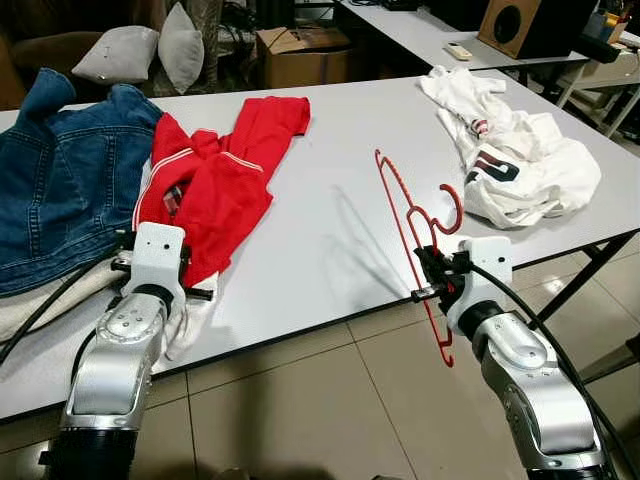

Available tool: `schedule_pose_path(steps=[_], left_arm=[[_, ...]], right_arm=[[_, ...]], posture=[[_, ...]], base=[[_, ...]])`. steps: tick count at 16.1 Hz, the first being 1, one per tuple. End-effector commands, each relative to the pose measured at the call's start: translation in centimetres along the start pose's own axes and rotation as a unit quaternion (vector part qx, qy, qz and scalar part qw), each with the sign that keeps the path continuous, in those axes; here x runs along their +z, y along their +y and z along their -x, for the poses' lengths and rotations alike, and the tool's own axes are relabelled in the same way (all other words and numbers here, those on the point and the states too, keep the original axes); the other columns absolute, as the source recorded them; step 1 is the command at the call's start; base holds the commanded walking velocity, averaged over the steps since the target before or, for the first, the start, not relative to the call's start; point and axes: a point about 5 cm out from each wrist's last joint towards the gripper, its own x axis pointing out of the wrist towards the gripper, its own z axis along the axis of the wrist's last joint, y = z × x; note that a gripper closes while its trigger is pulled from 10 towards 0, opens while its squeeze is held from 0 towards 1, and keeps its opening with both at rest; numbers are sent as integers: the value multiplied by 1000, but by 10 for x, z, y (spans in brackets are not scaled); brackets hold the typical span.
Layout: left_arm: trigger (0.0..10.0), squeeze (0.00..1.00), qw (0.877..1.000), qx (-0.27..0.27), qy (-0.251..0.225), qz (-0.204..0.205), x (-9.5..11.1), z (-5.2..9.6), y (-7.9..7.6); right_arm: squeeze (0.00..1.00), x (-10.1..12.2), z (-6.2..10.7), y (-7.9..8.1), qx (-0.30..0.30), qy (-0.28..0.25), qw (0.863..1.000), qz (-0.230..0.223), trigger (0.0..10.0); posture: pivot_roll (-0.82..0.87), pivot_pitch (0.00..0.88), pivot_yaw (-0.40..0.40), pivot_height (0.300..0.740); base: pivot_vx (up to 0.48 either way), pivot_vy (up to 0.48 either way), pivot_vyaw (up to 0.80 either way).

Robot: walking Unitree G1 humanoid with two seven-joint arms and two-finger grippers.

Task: Hang hanger

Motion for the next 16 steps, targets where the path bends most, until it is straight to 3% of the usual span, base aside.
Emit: schedule_pose_path(steps=[1, 3, 5, 7, 8, 9, 10, 11, 13, 14, 15, 16], left_arm=[[0, 0, 1000, -12, -12, 6, 4, 0, -4], [0, 0, 1000, -14, -14, 10, 4, 1, -4], [0, 0, 998, -27, -35, 42, 15, -3, -9], [0, 0, 991, -77, -93, 53, 54, -14, -26], [0, 0, 990, -85, -103, 53, 61, -16, -29], [0, 0, 983, -113, -136, 52, 86, -24, -43], [0, 0, 983, -113, -136, 52, 86, -24, -43], [0, 0, 971, -151, -175, 64, 116, -29, -65], [0, 0, 958, -186, -205, 78, 141, -30, -86], [0, 0, 947, -230, -204, 93, 148, -28, -109], [0, 0, 942, -272, -176, 90, 140, -26, -128], [10000, 0, 946, -299, -116, 43, 114, -26, -148]], right_arm=[[0, 1, -2, -3, -1, -2, 1000, 9, 10000], [0, 1, -2, -3, 0, -2, 1000, 10, 10000], [0, 3, -3, -5, -4, -5, 1000, 15, 10000], [0, 7, -5, -14, -26, -14, 999, 14, 10000], [0, 7, -5, -16, -29, -15, 999, 16, 10000], [0, 10, -7, -21, -38, -20, 999, 19, 10000], [0, 10, -7, -21, -38, -20, 999, 19, 10000], [0, 13, -7, -29, -55, -27, 998, 20, 10000], [0, 16, -6, -36, -75, -33, 996, 18, 10000], [0, 15, -2, -40, -90, -35, 995, 15, 10000], [0, 13, 0, -42, -98, -34, 995, 13, 10000], [0, 11, 1, -42, -103, -31, 994, 12, 10000]], posture=[[2, 0, -67, 740], [2, 0, -68, 740], [-2, 0, -69, 740], [-3, 0, -69, 740], [-3, 0, -69, 740], [-6, 0, -66, 740], [-6, 0, -66, 740], [-19, 0, -53, 740], [-27, 0, -43, 740], [-27, 0, -43, 740], [-27, 0, -43, 740], [-36, 0, -28, 740]], base=[[0, 0, 0], [0, 0, 0], [0, 0, 0], [0, 0, 0], [0, 0, 0], [0, 0, 0], [0, 0, 0], [0, 0, 0], [0, 0, 0], [0, 0, 0], [0, 0, 0], [0, 0, 0]])
